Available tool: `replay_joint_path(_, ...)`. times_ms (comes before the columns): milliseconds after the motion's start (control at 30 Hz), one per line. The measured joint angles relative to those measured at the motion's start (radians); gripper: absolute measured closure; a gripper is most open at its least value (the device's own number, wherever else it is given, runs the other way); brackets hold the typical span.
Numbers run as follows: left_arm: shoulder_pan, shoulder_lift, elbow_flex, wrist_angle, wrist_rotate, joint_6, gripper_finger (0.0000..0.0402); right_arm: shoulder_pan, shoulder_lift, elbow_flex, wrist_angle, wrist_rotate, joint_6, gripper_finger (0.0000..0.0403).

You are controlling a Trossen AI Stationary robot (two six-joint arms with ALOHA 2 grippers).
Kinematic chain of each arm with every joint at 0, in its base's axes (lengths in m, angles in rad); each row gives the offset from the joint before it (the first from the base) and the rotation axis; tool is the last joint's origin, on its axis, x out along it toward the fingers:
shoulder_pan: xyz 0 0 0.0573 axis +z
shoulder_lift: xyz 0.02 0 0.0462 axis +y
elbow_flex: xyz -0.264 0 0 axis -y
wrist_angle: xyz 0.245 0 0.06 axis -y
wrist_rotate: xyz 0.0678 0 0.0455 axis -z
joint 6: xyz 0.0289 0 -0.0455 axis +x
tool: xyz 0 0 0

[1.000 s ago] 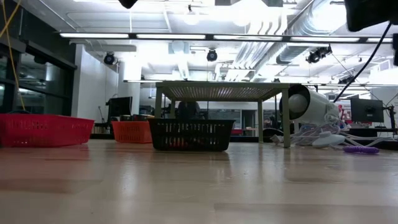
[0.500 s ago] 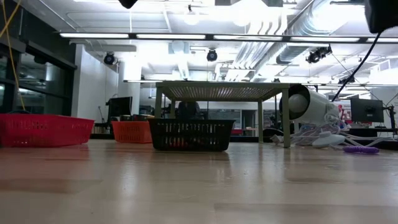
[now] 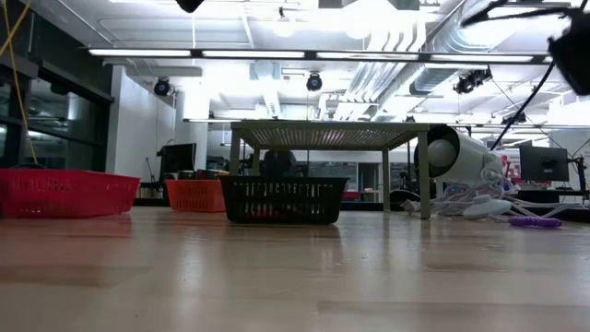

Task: Pick & Place Office Desk Supplies
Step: Put the blue spring rubber band into the black bin on the shelf

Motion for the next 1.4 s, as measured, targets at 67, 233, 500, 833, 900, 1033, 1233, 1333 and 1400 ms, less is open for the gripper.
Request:
replay_joint_path(67, 0.0, 0.0, 0.0, 0.0, 0.0, 0.0, 0.0236, -0.008, 0.013, 0.0, -0.01, 0.001, 0.005, 0.0281)
replay_joint_path(233, 0.0, 0.0, 0.0, 0.0, 0.0, 0.0, 0.0236, -0.029, 0.034, 0.0, -0.023, 0.001, 0.005, 0.0282)
replay_joint_path(500, 0.0, 0.0, 0.0, 0.0, 0.0, 0.0, 0.0236, -0.046, 0.087, 0.0, -0.03, -0.029, 0.018, 0.0282)
replay_joint_path(833, 0.0, 0.0, 0.0, 0.001, 0.0, 0.0, 0.0236, -0.051, 0.142, 0.0, -0.014, -0.025, 0.024, 0.0282)
replay_joint_path(900, 0.0, 0.0, 0.0, 0.0, 0.0, 0.0, 0.0236, -0.052, 0.15, 0.003, -0.013, -0.029, 0.024, 0.0282)
replay_joint_path(1033, 0.0, 0.0, 0.0, 0.0, 0.0, 0.0, 0.0236, -0.056, 0.152, 0.003, -0.012, -0.029, 0.024, 0.0282)
replay_joint_path(1233, 0.0, 0.0, 0.0, 0.001, 0.0, 0.0, 0.0236, -0.057, 0.152, 0.002, -0.014, -0.033, 0.024, 0.03)
replay_joint_path(1333, 0.0, 0.0, 0.0, 0.001, 0.0, 0.0, 0.0236, -0.057, 0.152, 0.001, -0.016, -0.033, 0.024, 0.0317)
replay_joint_path(1400, 0.0, 0.0, 0.0, 0.001, 0.0, 0.0, 0.0236, -0.057, 0.152, 0.0, -0.017, -0.033, 0.024, 0.0327)
